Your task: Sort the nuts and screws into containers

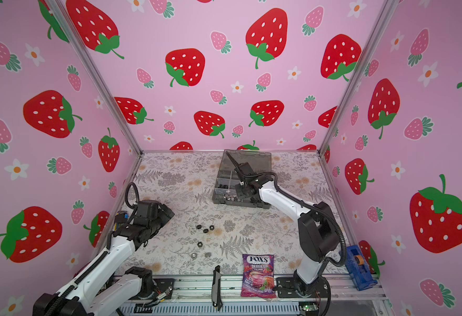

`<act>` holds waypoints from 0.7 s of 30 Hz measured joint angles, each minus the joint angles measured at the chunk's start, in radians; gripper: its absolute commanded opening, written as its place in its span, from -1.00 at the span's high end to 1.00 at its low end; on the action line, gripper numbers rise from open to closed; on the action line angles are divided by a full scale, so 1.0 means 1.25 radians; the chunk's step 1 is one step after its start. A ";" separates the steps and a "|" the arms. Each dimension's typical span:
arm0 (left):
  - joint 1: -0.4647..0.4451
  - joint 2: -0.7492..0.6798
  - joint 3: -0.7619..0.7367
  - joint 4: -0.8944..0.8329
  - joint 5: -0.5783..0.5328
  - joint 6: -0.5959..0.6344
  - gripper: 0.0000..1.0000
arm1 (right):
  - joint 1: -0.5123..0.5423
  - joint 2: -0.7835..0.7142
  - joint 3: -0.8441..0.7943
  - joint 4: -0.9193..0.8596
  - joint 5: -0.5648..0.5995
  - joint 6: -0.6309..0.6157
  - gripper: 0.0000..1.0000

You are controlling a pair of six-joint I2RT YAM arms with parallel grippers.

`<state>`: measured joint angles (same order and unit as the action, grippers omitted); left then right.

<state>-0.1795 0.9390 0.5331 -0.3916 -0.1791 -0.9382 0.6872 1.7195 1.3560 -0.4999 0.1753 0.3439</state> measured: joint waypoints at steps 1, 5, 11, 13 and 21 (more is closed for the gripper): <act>0.000 0.003 0.001 0.003 0.005 0.002 -0.99 | -0.016 0.004 0.005 0.009 0.000 0.000 1.00; -0.002 0.012 0.001 0.025 0.025 0.009 -0.98 | -0.057 0.033 0.017 0.038 -0.003 -0.001 1.00; -0.015 0.030 0.001 0.053 0.049 0.013 -0.99 | -0.086 0.115 0.051 0.052 -0.013 -0.008 1.00; -0.022 0.034 0.001 0.063 0.054 0.013 -0.99 | -0.087 0.137 0.058 0.059 -0.020 -0.013 1.00; -0.028 0.041 0.001 0.067 0.062 0.014 -0.99 | -0.088 0.194 0.079 0.070 -0.032 -0.028 0.94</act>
<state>-0.2150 0.9897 0.5339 -0.3080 -0.1013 -0.9207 0.5777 1.9617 1.4544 -0.4122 0.1349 0.3088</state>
